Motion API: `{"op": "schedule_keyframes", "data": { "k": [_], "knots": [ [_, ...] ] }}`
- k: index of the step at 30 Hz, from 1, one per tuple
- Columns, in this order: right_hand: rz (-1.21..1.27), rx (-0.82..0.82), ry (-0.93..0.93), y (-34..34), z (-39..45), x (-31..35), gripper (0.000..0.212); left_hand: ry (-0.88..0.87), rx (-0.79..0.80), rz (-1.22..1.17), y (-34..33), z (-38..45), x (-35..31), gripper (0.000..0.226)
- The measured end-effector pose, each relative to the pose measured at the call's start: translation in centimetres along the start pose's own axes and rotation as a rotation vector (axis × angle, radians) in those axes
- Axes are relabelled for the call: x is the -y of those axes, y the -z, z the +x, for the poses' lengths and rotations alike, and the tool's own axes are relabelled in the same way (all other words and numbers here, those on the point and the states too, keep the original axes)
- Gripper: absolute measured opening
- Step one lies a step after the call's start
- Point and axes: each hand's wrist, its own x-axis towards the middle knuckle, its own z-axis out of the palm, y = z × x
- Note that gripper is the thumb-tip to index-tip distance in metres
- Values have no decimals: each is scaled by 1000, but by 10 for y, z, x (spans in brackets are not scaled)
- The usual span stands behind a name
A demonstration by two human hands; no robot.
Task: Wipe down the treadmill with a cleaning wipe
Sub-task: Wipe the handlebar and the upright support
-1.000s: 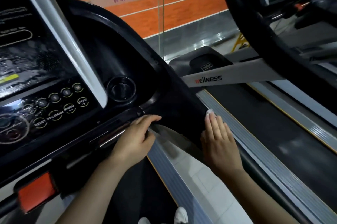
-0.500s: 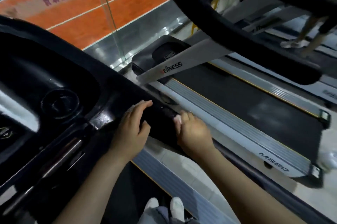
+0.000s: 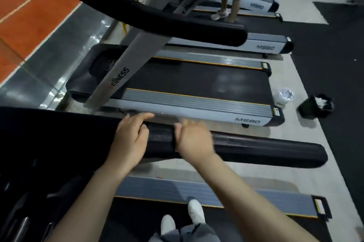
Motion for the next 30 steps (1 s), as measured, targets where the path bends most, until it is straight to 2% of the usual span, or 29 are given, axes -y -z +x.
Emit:
{"op": "schedule_keyframes", "data": {
  "k": [2,5,7,11,16,20,22,24,26,30],
  "knots": [
    [111,53,20,-1,12,22,44,8,28,-40,-6,4,-2,44],
    [89,125,18,4,-7,-15,48,-70,125,22,-19,10,-10,37],
    [30,138,-94,9,-30,-64,50,-130,199,90,-32,11,-20,31],
    [-79,80,-347,29,-85,-184,45,-248,347,197,-66,13,-50,33],
    [-25,117,-646,46,-113,-287,44,-275,434,253,-107,11,-91,33],
    [257,47,-761,44,-114,-307,51,-199,444,231,-127,7,-111,35],
    [452,16,-869,42,-119,-312,50,-168,437,206,-134,6,-112,37],
    [540,29,-926,43,-118,-318,45,-124,401,172,-137,4,-112,38],
    [429,93,-805,46,-112,-317,38,-86,351,132,-138,2,-113,39],
    [40,191,-325,49,-97,-286,36,15,222,-32,-137,0,-115,38]
  ]
}}
